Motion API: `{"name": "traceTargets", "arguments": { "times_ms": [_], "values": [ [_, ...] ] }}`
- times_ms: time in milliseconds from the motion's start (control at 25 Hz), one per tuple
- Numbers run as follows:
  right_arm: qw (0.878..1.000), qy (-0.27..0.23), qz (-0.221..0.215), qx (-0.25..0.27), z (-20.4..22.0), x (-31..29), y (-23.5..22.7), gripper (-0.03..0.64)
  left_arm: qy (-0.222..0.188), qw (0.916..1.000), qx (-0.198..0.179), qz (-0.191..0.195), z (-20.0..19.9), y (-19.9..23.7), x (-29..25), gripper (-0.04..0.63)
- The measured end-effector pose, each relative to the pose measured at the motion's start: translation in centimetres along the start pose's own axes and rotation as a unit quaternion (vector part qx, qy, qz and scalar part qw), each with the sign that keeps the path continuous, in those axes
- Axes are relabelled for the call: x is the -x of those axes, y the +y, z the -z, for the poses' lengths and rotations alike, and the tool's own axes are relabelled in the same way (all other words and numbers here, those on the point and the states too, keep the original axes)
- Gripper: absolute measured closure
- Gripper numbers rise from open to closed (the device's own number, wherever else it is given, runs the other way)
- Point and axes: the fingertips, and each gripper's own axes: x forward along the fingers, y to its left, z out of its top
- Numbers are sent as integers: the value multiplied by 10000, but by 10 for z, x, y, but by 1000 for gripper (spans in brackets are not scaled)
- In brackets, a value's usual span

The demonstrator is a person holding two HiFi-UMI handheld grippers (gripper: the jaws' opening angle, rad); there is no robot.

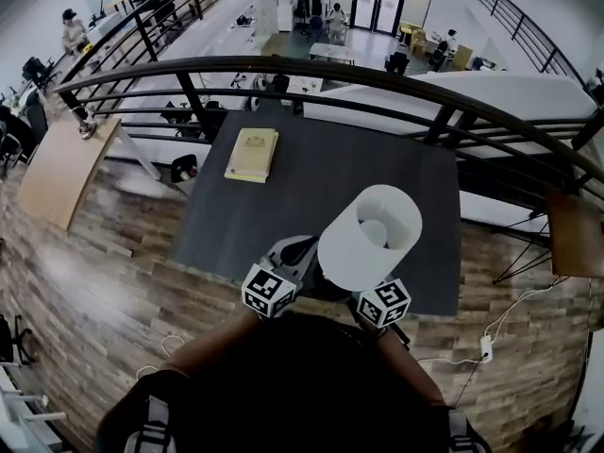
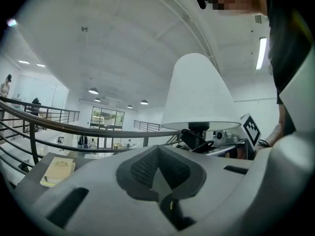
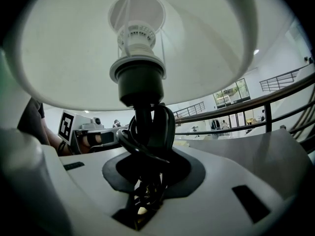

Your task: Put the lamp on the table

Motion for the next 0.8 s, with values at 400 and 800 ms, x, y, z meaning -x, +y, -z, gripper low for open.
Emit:
{"name": "traceTargets", "arguments": {
  "times_ms": [400,800],
  "values": [
    [9992,-205,316,-107,6,-45,42,525,116,9992,-89,367,1,42,40,586],
    [9994,-112,325,-58,9,-64,57,525,167,9991,97,371,8,64,52,586]
  ]
}}
